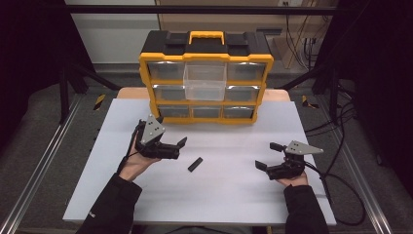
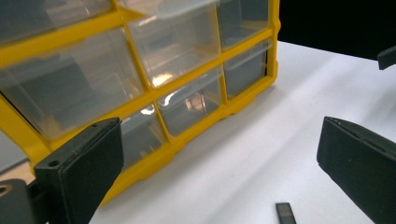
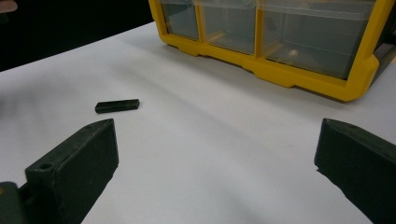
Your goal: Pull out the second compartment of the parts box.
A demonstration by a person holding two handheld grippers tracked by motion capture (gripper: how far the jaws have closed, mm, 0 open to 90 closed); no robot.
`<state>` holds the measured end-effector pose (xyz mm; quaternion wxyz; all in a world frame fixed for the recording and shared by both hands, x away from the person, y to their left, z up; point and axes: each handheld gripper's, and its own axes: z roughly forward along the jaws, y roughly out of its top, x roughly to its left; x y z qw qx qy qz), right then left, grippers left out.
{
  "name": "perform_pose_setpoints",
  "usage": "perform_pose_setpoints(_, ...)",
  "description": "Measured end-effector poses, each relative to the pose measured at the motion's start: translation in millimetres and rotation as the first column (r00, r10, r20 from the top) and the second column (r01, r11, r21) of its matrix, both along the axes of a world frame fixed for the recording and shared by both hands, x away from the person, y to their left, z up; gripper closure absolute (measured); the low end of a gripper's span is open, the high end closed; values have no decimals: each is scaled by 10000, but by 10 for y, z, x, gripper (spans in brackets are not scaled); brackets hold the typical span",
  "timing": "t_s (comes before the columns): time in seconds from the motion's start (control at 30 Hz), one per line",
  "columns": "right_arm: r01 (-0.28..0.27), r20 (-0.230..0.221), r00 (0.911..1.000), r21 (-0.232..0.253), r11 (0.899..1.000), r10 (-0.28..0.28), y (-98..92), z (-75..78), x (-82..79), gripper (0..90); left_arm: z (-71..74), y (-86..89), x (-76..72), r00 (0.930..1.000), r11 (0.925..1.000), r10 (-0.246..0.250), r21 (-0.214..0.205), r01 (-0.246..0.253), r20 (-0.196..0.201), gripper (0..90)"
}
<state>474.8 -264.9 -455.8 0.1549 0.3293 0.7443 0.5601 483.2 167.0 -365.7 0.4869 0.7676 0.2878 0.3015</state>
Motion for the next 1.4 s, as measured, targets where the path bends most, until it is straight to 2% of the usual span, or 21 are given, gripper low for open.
perform_pose_setpoints(0.07, -1, -11, 10000, 8, 10000, 1, 4, -2, -1, 2, -54, -1, 3, 9999, 10000, 10, 65, -9, -154, 3)
perform_pose_setpoints(0.13, -5, -3, 10000, 4, 10000, 5, 4, -3, -2, 2, -94, -3, 11, 9985, 10000, -35, 60, 38, -544, 3)
perform_pose_setpoints(0.3, 4, -2, 10000, -2, 10000, -4, 3, -2, -3, 2, -161, -2, 12, 9970, 9999, -7, 134, 18, -772, 2)
perform_pose_setpoints(0.4, 3, 8, 10000, 2, 10000, -3, 0, -1, -2, 2, -201, 2, 14, 9958, 10000, -57, -28, 55, -918, 0)
perform_pose_setpoints(0.6, 8, -14, 10000, 20, 10000, -8, 2, -3, -1, 2, -292, 50, 51, 9890, 9989, -123, -463, 55, -1474, 0)
perform_pose_setpoints(0.8, 20, -4, 10000, 58, 10000, -20, -2, 2, -4, 2, -357, 27, 39, 9875, 9987, -148, -503, 70, -1568, 0)
perform_pose_setpoints(1.03, 1, -70, 10000, 17, 10000, -1, 10, -9, -1, 2, -426, -32, 47, 9761, 9972, -431, -686, 291, -2132, 0)
perform_pose_setpoints(1.23, -9, -99, 10000, 39, 10000, 9, 18, -13, -1, 2, -469, -96, 10, 9777, 9985, -464, -383, 394, -2050, 4)
perform_pose_setpoints(1.4, -2, -99, 10000, 6, 10000, 2, 20, -17, 1, 2, -525, -143, 15, 9684, 9971, -737, -381, 665, -2381, 4)
